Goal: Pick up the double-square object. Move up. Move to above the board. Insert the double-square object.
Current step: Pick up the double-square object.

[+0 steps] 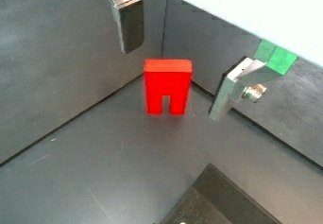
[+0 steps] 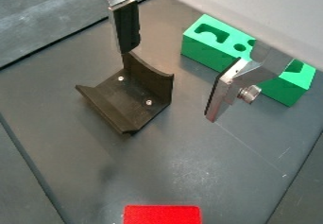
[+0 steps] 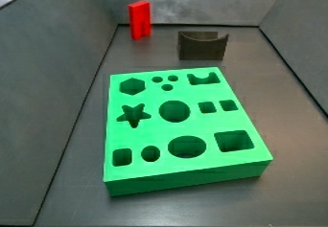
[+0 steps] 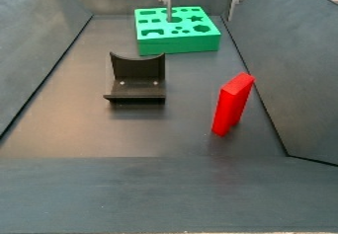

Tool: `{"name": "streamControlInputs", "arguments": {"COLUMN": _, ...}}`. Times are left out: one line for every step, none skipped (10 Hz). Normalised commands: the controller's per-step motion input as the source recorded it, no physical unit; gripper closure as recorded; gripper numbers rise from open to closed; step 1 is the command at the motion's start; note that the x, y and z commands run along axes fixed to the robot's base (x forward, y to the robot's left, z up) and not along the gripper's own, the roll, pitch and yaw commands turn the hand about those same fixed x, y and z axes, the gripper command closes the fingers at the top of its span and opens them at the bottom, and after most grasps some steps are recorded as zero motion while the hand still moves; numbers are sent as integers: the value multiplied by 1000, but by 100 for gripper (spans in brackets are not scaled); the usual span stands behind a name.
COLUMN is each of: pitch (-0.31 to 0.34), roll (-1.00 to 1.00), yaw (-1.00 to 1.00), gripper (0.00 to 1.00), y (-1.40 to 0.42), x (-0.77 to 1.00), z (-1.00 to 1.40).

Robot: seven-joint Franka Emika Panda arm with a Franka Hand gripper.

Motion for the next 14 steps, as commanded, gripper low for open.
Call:
{"name": "streamControlInputs", "arguments": {"pitch": -104, "roll": 0, "yaw": 0, "gripper": 0, "y": 211, "x": -357, "z": -160}}
{"name": "streamControlInputs", "arguments": {"pitch": -46, "roll": -9, "yaw": 597, "gripper": 0, "y": 523, "x": -406, "z": -323}}
{"name": "streamControlInputs", "arguments": {"pitch": -49, "roll": -9, "yaw": 760, "gripper": 0, "y": 454, "x": -246, "z": -329}}
{"name": "streamControlInputs", "arguments": {"pitch": -50, "roll": 0, "yaw": 840, "gripper": 0, "y": 420, "x": -160, "z": -326}}
{"name": "streamControlInputs", "arguments": {"pitch": -54, "roll": 0, "yaw": 843, "gripper": 0, "y": 417, "x": -154, "z": -337}}
{"name": "streamControlInputs", "arguments": {"pitch": -40, "roll": 0, "yaw": 917, "gripper": 0, "y": 320, "x": -103, "z": -314}}
{"name": "streamControlInputs", "arguments": {"pitch": -36, "roll": 0, "yaw": 957, "gripper": 0, "y": 263, "x": -83, "z": -309}}
{"name": "streamControlInputs", "arguments": {"pitch": -30, "roll": 0, "yaw": 1000, "gripper": 0, "y": 160, "x": -57, "z": -326}}
{"name": "streamControlInputs", "arguments": {"pitch": -44, "roll": 39, "yaw": 1000, "gripper": 0, "y": 3, "x": -37, "z": -454}}
{"name": "streamControlInputs", "arguments": {"pitch": -50, "roll": 63, "yaw": 1000, "gripper": 0, "y": 0, "x": -43, "z": -506}}
{"name": "streamControlInputs", "arguments": {"pitch": -67, "roll": 104, "yaw": 980, "gripper": 0, "y": 83, "x": -126, "z": -566}}
{"name": "streamControlInputs", "arguments": {"pitch": -80, "roll": -19, "yaw": 217, "gripper": 0, "y": 294, "x": -169, "z": -51}}
{"name": "streamControlInputs", "arguments": {"pitch": -3, "roll": 3, "yaw": 226, "gripper": 0, "y": 274, "x": -194, "z": -117}}
{"name": "streamControlInputs", "arguments": {"pitch": -129, "roll": 74, "yaw": 240, "gripper": 0, "y": 226, "x": -606, "z": -389}}
